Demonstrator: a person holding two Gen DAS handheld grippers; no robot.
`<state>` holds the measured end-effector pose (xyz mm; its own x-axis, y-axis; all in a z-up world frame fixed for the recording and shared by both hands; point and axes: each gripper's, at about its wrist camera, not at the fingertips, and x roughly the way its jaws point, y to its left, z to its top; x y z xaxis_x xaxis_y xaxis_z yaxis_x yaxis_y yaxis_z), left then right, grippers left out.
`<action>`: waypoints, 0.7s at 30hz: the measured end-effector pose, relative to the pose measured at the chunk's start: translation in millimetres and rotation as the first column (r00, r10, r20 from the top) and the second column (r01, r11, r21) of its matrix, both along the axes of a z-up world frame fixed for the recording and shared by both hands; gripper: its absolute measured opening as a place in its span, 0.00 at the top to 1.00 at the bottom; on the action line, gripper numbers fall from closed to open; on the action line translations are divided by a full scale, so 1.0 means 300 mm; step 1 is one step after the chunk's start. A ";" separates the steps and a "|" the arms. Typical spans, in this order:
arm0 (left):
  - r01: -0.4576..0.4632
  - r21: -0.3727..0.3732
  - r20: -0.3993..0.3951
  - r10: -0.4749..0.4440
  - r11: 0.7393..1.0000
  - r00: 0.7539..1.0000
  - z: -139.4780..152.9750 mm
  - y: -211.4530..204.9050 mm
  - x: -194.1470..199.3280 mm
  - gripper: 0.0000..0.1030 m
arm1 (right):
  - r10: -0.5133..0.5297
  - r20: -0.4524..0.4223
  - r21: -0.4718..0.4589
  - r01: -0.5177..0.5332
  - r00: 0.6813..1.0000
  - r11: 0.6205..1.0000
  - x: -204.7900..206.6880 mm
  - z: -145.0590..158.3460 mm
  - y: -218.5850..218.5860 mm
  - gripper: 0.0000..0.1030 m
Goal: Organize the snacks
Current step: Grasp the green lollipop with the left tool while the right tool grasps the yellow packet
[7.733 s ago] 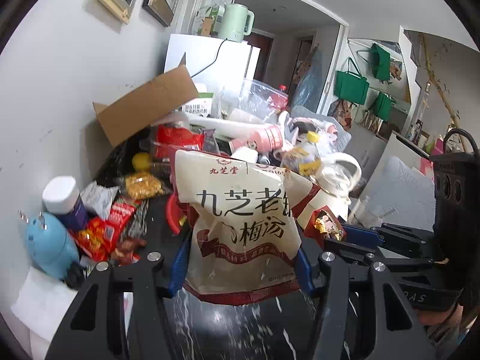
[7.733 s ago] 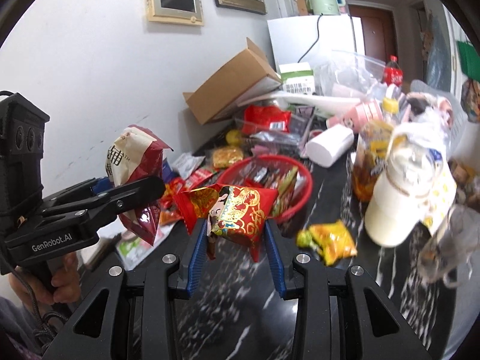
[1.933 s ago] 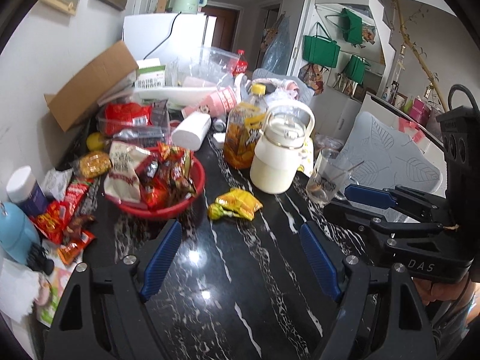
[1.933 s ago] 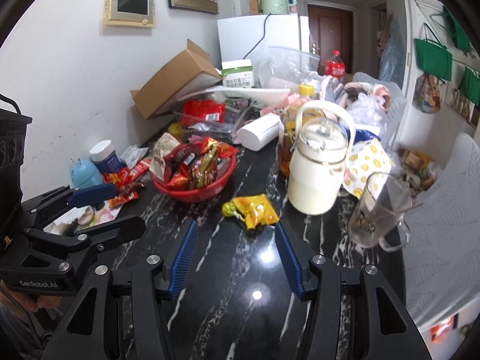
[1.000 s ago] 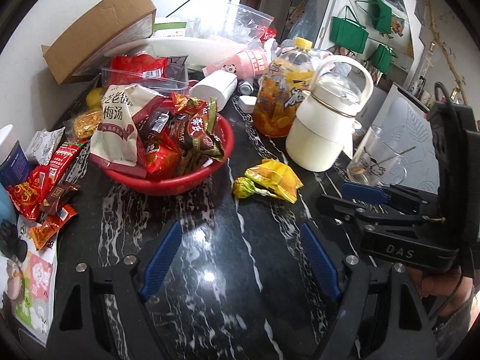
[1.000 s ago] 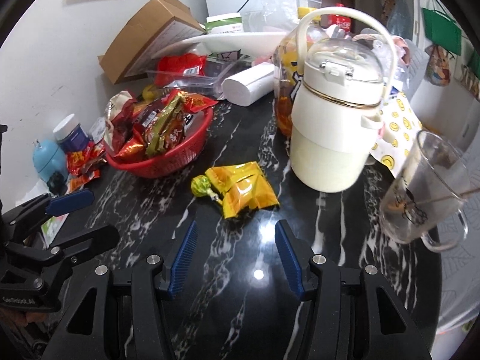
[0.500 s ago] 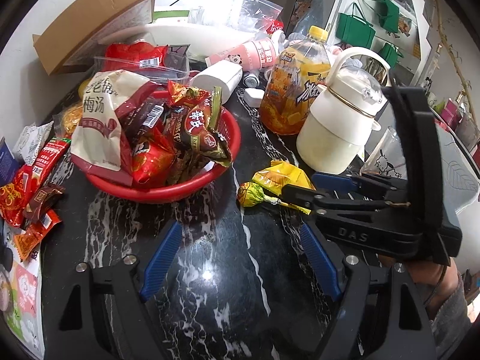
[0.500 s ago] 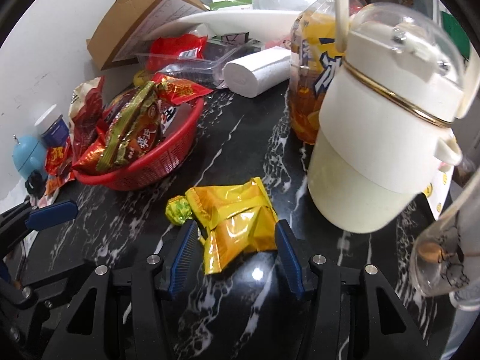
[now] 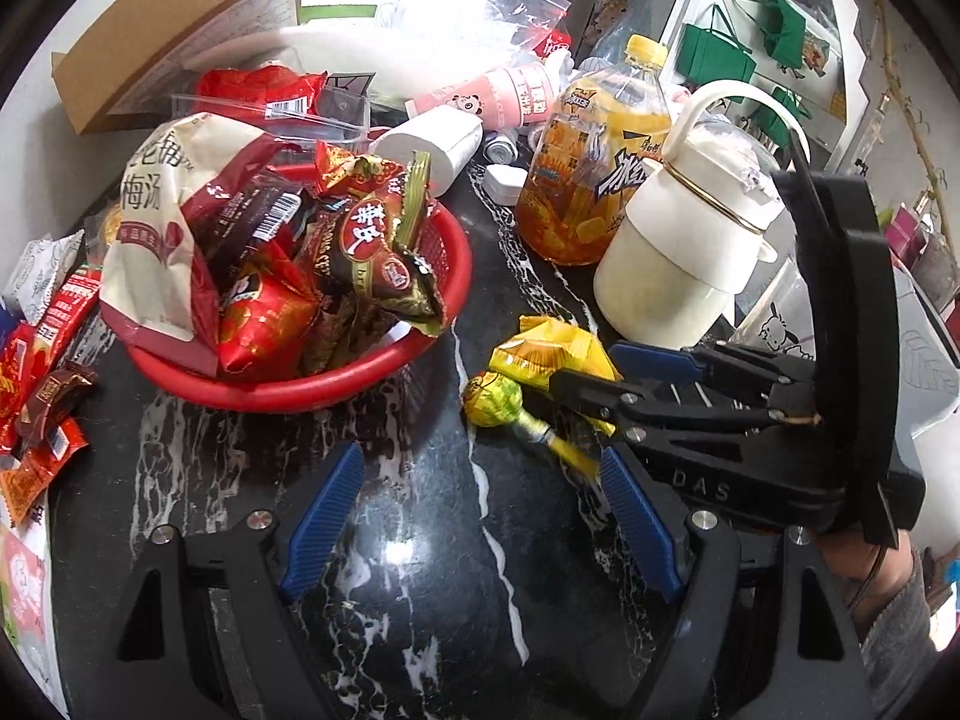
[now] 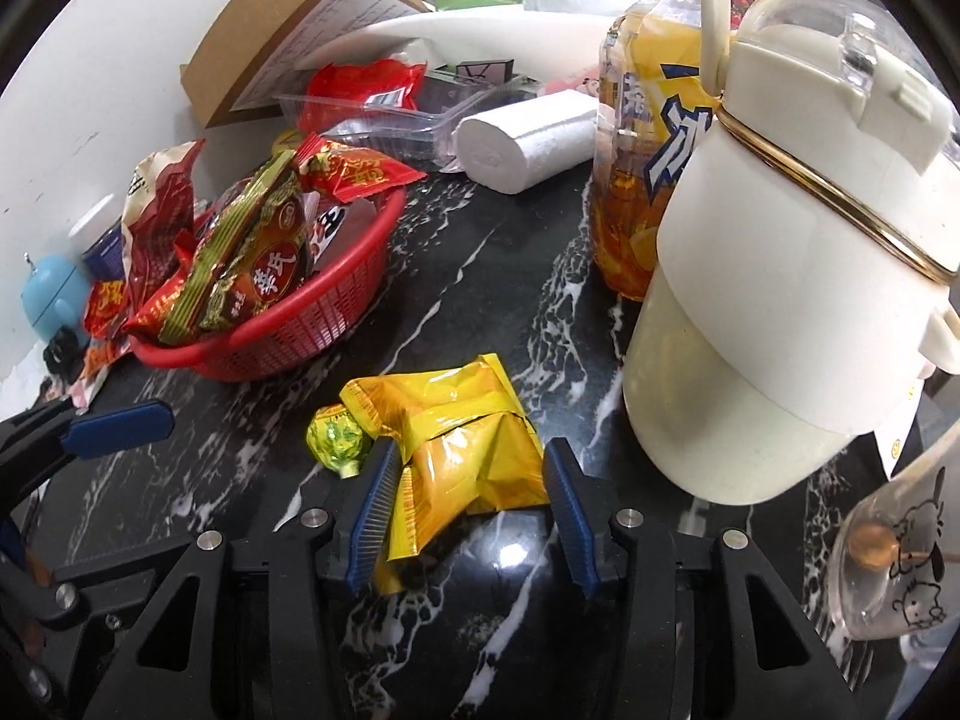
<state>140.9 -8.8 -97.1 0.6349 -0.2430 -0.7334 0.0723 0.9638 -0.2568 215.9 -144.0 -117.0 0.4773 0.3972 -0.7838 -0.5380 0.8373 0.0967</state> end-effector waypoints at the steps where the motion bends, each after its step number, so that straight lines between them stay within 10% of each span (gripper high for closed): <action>1: 0.000 0.001 0.001 0.000 1.000 1.000 -0.001 -0.001 0.000 0.21 | 0.002 0.000 0.000 -0.002 1.000 1.000 -0.003 -0.001 -0.005 0.53; 12: 0.012 0.023 0.007 -0.013 1.000 1.000 -0.013 -0.019 0.015 0.22 | 0.014 -0.022 0.003 -0.014 1.000 1.000 -0.079 0.005 -0.072 0.54; 21: 0.049 0.084 0.013 -0.050 0.995 0.999 -0.051 -0.092 0.041 0.43 | -0.118 -0.018 -0.002 0.118 0.993 0.993 -0.134 0.012 -0.193 0.55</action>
<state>153.1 -36.4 -112.4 0.6349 -0.2122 -0.7429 0.1235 0.9771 -0.1735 175.6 -202.0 -113.5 0.5066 0.3385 -0.7929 -0.4341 0.8948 0.1047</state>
